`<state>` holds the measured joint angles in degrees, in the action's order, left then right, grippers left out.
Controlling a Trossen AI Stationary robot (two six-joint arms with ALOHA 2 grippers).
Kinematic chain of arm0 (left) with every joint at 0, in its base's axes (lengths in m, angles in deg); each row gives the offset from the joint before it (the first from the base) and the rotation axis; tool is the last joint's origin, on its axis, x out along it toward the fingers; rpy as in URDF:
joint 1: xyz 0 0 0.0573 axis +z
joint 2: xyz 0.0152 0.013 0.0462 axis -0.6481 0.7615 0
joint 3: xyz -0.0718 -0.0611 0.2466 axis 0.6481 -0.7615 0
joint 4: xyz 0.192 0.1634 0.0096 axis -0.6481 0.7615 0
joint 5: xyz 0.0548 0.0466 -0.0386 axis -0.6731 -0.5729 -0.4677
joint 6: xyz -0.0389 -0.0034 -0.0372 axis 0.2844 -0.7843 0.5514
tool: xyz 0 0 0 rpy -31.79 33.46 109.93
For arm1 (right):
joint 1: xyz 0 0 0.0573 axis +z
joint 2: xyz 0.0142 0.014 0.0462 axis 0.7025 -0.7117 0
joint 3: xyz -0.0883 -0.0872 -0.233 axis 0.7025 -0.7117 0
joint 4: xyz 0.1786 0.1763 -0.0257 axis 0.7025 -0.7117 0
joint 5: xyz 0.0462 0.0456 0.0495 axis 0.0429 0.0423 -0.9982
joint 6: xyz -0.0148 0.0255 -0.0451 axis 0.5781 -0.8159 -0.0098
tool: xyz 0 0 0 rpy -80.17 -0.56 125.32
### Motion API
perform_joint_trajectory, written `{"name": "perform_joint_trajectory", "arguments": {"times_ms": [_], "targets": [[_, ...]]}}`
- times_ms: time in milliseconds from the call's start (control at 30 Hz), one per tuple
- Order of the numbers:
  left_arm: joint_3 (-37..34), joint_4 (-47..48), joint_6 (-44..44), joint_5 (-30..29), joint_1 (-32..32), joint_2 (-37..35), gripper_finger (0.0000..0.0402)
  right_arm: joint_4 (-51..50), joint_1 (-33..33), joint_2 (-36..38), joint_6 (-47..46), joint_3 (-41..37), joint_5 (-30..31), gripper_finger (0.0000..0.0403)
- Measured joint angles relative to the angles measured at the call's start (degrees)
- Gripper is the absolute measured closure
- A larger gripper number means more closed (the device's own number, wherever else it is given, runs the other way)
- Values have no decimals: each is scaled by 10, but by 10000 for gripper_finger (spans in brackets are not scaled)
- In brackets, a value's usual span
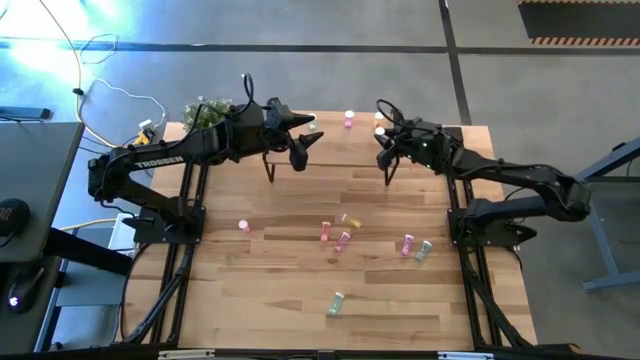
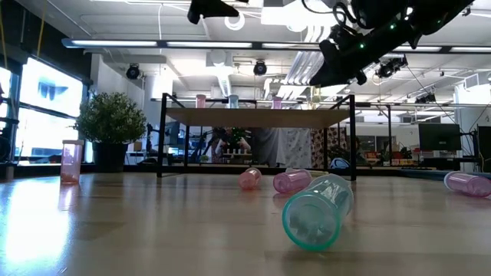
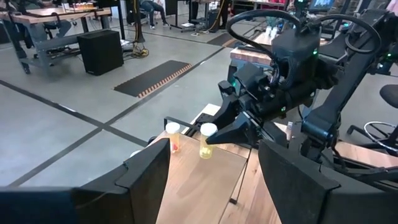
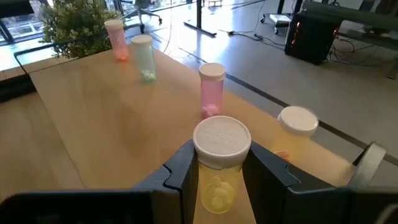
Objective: Pick and place medicine bottles onto shelf by color
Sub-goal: Put the bottom left yellow pill bottle on the shelf aligned with the other yellow pill bottle
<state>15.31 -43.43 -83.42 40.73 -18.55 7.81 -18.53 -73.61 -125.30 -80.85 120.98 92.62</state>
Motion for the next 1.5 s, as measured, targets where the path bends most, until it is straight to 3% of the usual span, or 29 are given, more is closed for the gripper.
{"name": "perform_joint_trajectory", "arguments": {"times_ms": [533,1500], "targets": [[0,6,0,-1,0,0,165,-5,-1,-35,7,0,41,301],[0,6,0,-2,0,0,165,-22,-3,-35,-10,0,40,301]]}}
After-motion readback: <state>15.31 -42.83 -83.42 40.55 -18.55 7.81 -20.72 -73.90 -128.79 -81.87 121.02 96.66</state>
